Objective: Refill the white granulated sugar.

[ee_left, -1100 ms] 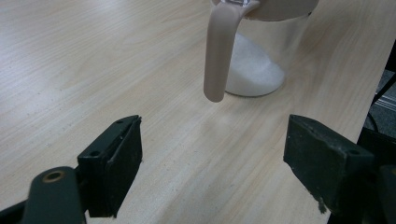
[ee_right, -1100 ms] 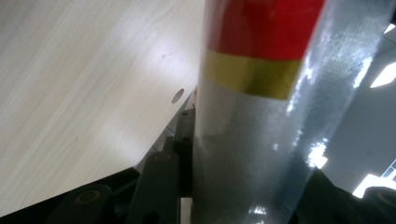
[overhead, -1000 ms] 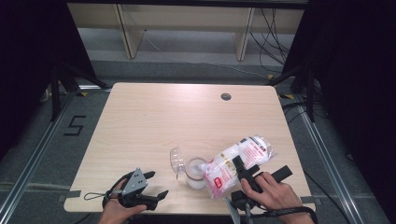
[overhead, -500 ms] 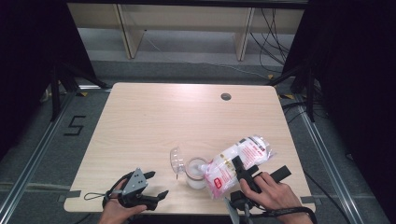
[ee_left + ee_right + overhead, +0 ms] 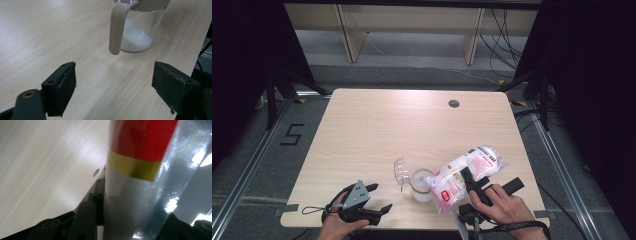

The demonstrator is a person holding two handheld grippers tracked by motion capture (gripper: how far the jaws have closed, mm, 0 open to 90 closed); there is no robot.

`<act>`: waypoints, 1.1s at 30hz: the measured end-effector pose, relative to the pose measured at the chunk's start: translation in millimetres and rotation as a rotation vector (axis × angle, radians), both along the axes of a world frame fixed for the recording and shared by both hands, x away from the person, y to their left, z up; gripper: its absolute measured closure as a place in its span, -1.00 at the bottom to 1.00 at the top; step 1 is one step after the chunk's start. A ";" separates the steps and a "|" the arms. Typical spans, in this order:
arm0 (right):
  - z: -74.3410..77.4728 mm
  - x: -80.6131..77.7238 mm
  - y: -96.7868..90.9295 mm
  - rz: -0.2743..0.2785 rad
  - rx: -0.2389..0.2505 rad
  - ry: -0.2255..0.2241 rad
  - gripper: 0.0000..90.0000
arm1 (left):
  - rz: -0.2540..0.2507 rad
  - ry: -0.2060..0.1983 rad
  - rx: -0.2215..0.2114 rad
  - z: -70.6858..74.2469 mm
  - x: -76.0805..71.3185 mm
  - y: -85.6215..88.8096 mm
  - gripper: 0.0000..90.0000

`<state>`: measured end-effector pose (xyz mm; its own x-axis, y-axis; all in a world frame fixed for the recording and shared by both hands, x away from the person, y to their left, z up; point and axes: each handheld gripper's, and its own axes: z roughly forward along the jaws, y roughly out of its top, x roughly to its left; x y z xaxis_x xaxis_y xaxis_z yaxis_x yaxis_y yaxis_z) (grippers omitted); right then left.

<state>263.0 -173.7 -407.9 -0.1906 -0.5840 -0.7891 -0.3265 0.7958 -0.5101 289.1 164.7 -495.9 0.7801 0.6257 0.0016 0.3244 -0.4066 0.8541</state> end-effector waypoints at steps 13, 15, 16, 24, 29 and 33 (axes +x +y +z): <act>-1.5 2.4 -1.4 0.002 0.041 0.026 0.60 | 0.002 0.001 -0.007 -0.1 -0.1 -0.2 -0.58; -1.6 3.7 -2.1 0.000 0.050 0.040 0.60 | 0.001 0.001 -0.006 0.1 0.0 -0.1 -0.58; -2.3 5.7 -5.0 0.005 0.091 0.050 0.60 | 0.001 0.001 -0.006 0.0 0.1 -0.1 -0.58; 4.6 20.7 -21.5 0.022 0.280 0.160 0.60 | -0.003 0.001 -0.007 0.3 0.1 0.1 -0.58; 2.1 30.6 -34.1 -0.043 0.463 0.240 0.61 | 0.016 0.018 -0.028 -0.1 -1.0 -0.2 -0.57; -3.4 34.8 -40.3 -0.083 0.523 0.266 0.61 | 0.009 0.021 -0.028 -0.2 -0.6 -0.7 -0.58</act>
